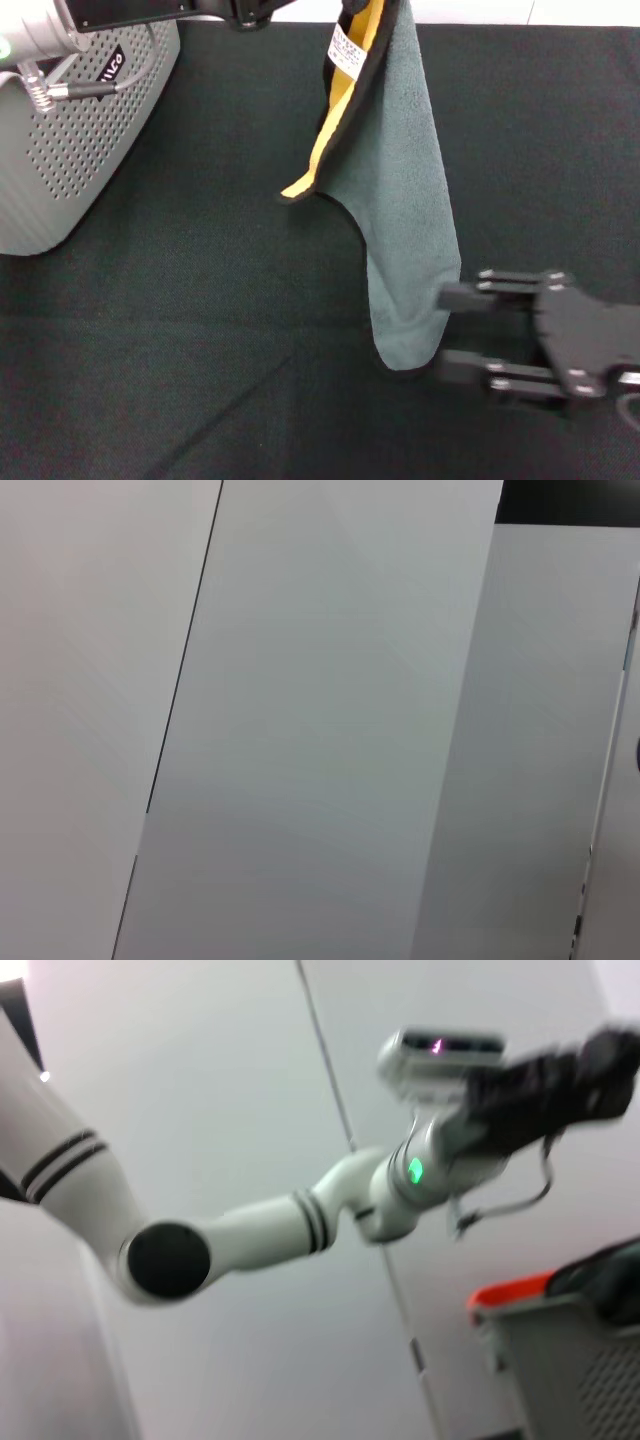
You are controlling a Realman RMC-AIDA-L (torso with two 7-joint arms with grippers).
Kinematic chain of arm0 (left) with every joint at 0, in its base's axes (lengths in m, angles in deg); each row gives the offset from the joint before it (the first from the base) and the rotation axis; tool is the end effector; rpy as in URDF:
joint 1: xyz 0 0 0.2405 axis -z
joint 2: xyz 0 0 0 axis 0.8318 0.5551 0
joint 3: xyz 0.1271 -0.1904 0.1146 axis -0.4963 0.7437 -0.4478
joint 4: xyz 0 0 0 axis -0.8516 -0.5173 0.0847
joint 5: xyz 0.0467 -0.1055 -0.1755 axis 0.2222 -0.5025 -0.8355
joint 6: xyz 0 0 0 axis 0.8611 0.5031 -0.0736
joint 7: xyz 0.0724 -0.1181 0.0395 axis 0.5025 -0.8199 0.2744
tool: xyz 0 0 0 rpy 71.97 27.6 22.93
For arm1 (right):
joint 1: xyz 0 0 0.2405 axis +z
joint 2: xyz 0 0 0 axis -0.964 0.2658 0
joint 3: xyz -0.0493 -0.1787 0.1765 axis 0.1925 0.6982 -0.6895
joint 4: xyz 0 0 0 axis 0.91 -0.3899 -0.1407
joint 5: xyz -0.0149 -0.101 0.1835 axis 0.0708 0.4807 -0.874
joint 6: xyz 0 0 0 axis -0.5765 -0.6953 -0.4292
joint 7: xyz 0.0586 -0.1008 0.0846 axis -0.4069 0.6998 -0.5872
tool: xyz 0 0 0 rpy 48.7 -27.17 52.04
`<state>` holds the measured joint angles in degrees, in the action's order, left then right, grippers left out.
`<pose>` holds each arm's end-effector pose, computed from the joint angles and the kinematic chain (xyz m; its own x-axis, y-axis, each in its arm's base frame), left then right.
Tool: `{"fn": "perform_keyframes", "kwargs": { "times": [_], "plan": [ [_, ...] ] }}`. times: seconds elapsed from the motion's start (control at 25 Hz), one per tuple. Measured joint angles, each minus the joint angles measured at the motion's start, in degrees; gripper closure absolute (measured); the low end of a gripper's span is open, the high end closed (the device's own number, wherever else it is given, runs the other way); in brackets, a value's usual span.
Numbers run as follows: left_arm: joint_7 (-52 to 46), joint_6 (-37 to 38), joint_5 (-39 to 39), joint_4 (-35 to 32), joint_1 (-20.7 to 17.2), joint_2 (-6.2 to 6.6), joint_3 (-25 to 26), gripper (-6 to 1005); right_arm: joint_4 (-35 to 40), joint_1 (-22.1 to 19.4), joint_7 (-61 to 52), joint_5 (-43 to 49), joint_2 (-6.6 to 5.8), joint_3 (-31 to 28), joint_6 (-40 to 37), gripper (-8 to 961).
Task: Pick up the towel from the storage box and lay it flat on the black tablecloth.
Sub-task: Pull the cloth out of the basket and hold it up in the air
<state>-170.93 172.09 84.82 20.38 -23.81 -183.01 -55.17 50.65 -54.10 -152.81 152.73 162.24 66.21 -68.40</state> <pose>-0.1244 0.3430 0.0792 0.6230 0.1872 0.7595 0.2614 -0.9650 0.0234 0.2269 0.2503 -0.0197 0.6358 -0.1911 -0.7478 -0.1569 -0.9806 0.1172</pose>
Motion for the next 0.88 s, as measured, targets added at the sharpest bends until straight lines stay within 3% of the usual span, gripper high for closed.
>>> {"fn": "perform_keyframes", "kwargs": {
  "times": [0.28,0.44,0.64,0.88],
  "plan": [
    [0.66,-0.04,-0.04,0.53,0.13,-0.25,-1.24,983,-2.73,7.65,1.07,-10.28,0.45,15.66,21.10,380],
    [1.08,-0.35,-0.39,0.77,-0.11,-0.39,-1.23,983,-2.30,10.94,1.97,-14.32,0.44,20.56,28.83,382],
    [1.28,-1.89,-2.18,1.42,-1.43,-0.40,-1.22,983,-0.43,8.93,2.03,-14.69,0.04,20.10,29.19,388],
    [1.42,-2.26,-2.76,1.97,-1.75,-0.37,-1.24,983,0.35,5.93,4.65,-14.12,-0.38,13.92,30.99,395]
  ]
}}
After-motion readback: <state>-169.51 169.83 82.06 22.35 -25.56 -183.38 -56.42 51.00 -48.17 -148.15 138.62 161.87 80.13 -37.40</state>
